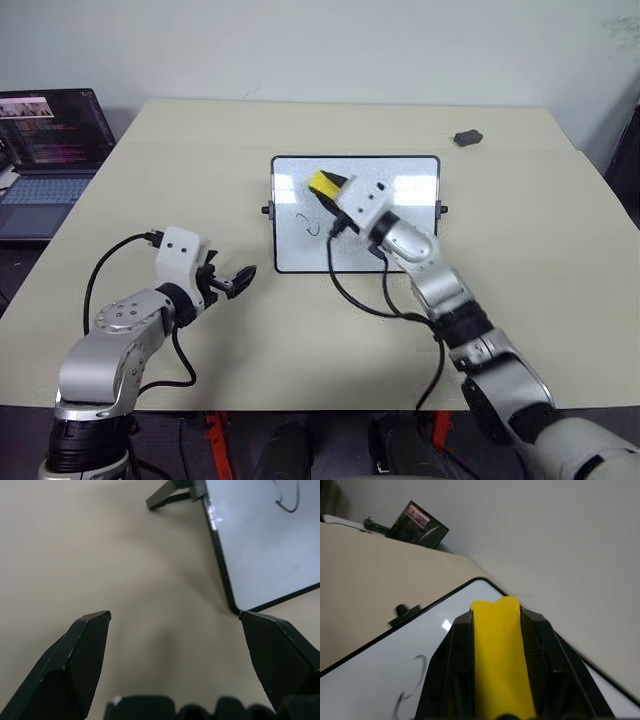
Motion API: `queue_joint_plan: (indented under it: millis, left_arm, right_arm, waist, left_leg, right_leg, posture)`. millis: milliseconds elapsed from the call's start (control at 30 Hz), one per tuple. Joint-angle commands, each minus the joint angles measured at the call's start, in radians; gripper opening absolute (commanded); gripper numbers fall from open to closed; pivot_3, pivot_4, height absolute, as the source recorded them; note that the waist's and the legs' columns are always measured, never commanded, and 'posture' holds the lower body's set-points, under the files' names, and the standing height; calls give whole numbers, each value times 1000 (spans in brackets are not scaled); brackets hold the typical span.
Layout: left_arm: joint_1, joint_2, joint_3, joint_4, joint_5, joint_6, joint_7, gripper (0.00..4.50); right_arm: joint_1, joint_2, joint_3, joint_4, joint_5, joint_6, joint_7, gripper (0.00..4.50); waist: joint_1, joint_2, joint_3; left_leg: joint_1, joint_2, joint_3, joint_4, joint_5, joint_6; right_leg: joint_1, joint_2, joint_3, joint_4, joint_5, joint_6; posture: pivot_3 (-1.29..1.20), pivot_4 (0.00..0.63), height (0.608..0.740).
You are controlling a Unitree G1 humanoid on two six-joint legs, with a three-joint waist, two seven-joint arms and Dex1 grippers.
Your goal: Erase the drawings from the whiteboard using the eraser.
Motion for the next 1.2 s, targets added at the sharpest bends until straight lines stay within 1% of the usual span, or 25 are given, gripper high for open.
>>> queue_joint_plan:
  millis: [33,133,200,333,433,467,533,567,600,733,800,833,867,933,967,1067,1133,1200]
  left_arm:
    - [-14,18,4,-45,-10,14,-15,4500]
    - [-17,22,3,-63,-26,34,-29,4500]
    - [-19,24,3,-74,-39,44,-43,4500]
    - [-22,36,1,-76,-46,46,-66,4500]
    - [-31,41,-8,-69,-42,46,-74,4500]
    - [-36,41,-12,-65,-41,45,-76,4500]
    - [-47,42,-20,-55,-39,42,-82,4500]
    - [-52,41,-24,-50,-38,40,-83,4500]
    - [-58,40,-27,-45,-36,38,-84,4500]
    - [-68,37,-34,-33,-30,30,-89,4500]
    - [-67,36,-36,-32,-28,26,-90,4500]
    - [-66,36,-36,-32,-27,25,-90,4500]
    - [-65,35,-36,-32,-27,24,-91,4500]
    - [-59,34,-36,-33,-26,21,-91,4500]
    - [-57,34,-36,-34,-26,20,-92,4500]
    - [-50,31,-37,-43,-29,20,-92,4500]
    - [-48,30,-37,-47,-33,19,-96,4500]
    - [-48,30,-37,-51,-39,16,-102,4500]
  right_arm:
    - [-83,32,6,211,-47,-115,-88,965]
    - [-96,55,21,339,-66,-132,-82,965]
    - [-79,65,32,388,-73,-122,-57,965]
    - [-18,51,71,427,-104,-112,1,965]
    - [27,24,98,420,-122,-95,42,965]
    - [39,17,102,416,-122,-88,50,965]
    - [57,-7,124,403,-144,-109,61,965]
    - [62,-19,133,395,-153,-129,61,965]
    - [66,-27,138,388,-156,-148,64,965]
    - [70,-32,105,328,-109,-260,44,965]
    - [61,-28,76,291,-79,-313,20,965]
    - [56,-26,66,277,-67,-341,13,965]
    - [50,-21,52,257,-49,-367,10,965]
    - [17,-4,15,216,-18,-408,-16,965]
    - [6,2,3,207,-8,-417,-23,965]
    - [-67,18,-9,254,-52,-369,-99,965]
    - [-123,23,8,333,-106,-303,-151,965]
    - [-164,40,15,391,-122,-279,-170,965]
  waist:
    - [0,0,0]
    - [1,-1,-1]
    - [-1,-2,-2]
    - [-3,-3,-2]
    - [-6,-3,-3]
    - [-6,-2,-2]
    - [-6,-2,-2]
    - [-6,-2,-2]
    - [-6,-2,-2]
    - [-6,-2,-2]
    - [-7,-2,-2]
    - [-7,-2,-2]
    - [-7,-2,-2]
    - [-7,-2,-2]
    - [-7,-2,-2]
    - [-18,-2,-2]
    - [-22,-2,-2]
    - [-22,-2,-2]
  left_leg:
    - [-1,0,0,0,0,0]
    - [-6,0,0,1,0,0]
    - [-13,-1,1,2,1,-1]
    - [-9,0,2,2,0,0]
    - [-3,-1,2,3,1,-1]
    - [2,-1,2,3,2,0]
    - [16,-1,0,2,2,0]
    - [22,-1,0,2,3,1]
    - [25,-1,0,2,3,2]
    - [27,-1,0,2,5,4]
    - [23,-1,0,2,5,4]
    - [21,-1,0,1,5,3]
    - [16,-1,1,1,5,3]
    - [5,-1,0,2,5,2]
    - [2,-1,0,2,5,2]
    - [-10,0,1,2,5,1]
    - [-12,0,1,2,5,0]
    - [-12,0,1,1,5,0]
  right_leg:
    - [-1,0,0,0,0,0]
    - [-6,0,0,0,0,0]
    - [-13,-1,1,2,1,0]
    - [-12,-1,1,7,1,-1]
    - [-8,-1,2,13,1,-1]
    - [-4,0,2,14,0,-1]
    - [11,0,1,13,-2,-3]
    - [17,0,1,12,-6,0]
    - [21,0,1,12,-9,-5]
    - [22,0,1,13,-9,-5]
    - [18,0,1,14,-6,0]
    - [15,0,2,14,-5,0]
    - [10,0,1,15,-3,-4]
    - [0,0,1,15,-2,-4]
    - [-3,0,1,16,-2,-4]
    - [-16,0,1,16,-2,-4]
    - [-18,0,1,16,-2,-4]
    - [-18,0,1,15,-2,-5]
  posture:
    - [0,150,740]
    - [0,150,740]
    - [0,150,740]
    - [0,150,740]
    - [0,150,740]
    - [0,150,740]
    - [0,150,740]
    - [0,150,740]
    - [0,150,740]
    - [0,150,740]
    - [0,150,740]
    - [0,150,740]
    - [0,150,740]
    - [0,150,740]
    - [0,150,740]
    - [0,150,740]
    - [0,150,740]
    - [0,150,740]
